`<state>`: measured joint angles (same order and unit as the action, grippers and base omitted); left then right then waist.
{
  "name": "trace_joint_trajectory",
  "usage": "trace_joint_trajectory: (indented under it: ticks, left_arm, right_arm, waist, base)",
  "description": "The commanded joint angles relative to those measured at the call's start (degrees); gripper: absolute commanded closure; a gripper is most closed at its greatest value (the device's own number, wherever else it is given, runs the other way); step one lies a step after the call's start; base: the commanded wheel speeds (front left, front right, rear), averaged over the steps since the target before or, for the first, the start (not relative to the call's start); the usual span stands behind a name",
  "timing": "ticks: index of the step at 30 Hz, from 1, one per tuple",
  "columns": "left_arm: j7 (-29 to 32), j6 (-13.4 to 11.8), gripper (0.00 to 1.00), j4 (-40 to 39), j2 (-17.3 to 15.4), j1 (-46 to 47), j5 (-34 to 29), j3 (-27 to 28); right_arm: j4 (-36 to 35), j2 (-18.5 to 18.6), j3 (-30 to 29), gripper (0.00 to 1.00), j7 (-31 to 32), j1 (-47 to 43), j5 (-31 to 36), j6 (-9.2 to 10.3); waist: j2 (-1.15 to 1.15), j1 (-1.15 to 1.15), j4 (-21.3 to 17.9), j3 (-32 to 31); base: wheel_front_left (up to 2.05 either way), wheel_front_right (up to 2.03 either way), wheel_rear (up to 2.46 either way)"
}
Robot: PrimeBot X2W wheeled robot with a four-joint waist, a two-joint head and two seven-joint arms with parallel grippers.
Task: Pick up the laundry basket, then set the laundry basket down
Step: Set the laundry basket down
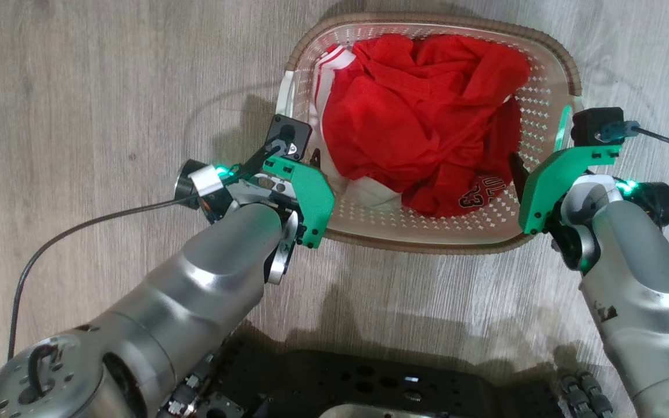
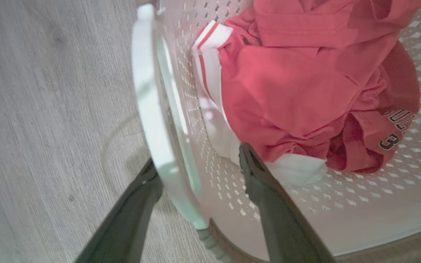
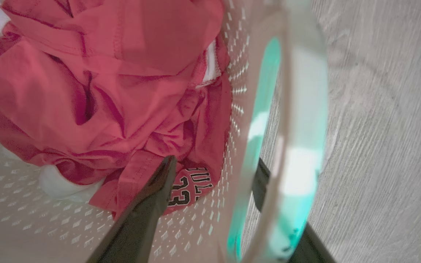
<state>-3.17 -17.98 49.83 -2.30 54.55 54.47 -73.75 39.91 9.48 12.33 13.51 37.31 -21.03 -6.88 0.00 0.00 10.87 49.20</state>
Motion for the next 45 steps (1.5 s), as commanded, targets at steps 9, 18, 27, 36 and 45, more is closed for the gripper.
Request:
trace_joint_trajectory:
  ticks: [9,18,27,36,45]
  left_arm:
    - [-0.68,-0.43,0.00,-0.18,-0.58,0.18,-0.01,0.40]
    - [-0.82,-0.26,0.00,0.68,-0.58,-0.69,0.45,0.39]
    - [-1.59,-0.30,0.00,1.57,-0.58,-1.44,0.92,0.39]
    - [-3.49,-0.23,0.00,3.48,-0.58,-3.14,2.03,0.39]
    - [-9.31,-1.51,0.00,6.80,-0.58,-5.79,5.56,1.46]
  right_arm:
    - [0.02,-2.24,-0.36,0.00,-0.44,-1.53,1.76,-0.61]
    - [1.83,-3.61,-2.04,0.00,-0.61,-1.66,3.53,-0.61]
    - [4.20,-4.88,-6.00,0.00,-1.16,-1.31,7.34,-0.61]
    - [5.68,-6.25,-7.78,0.00,-2.23,-1.90,8.38,-0.61]
    - [5.84,-6.57,-7.35,0.00,-6.31,-3.91,5.79,-0.61]
  waist:
    - [0.00,0.00,-0.30,-1.09]
    - [0.00,0.00,-0.59,-3.46]
    - [0.00,0.00,-0.78,-5.82]
    - [0.00,0.00,-1.92,-10.52]
    - [0.00,0.00,-3.40,-18.68]
  base:
    - [0.00,0.00,0.00]
    - [0.00,0.00,0.00]
    - [0.00,0.00,0.00]
    - [0.00,0.00,0.00]
    - [0.00,0.00,0.00]
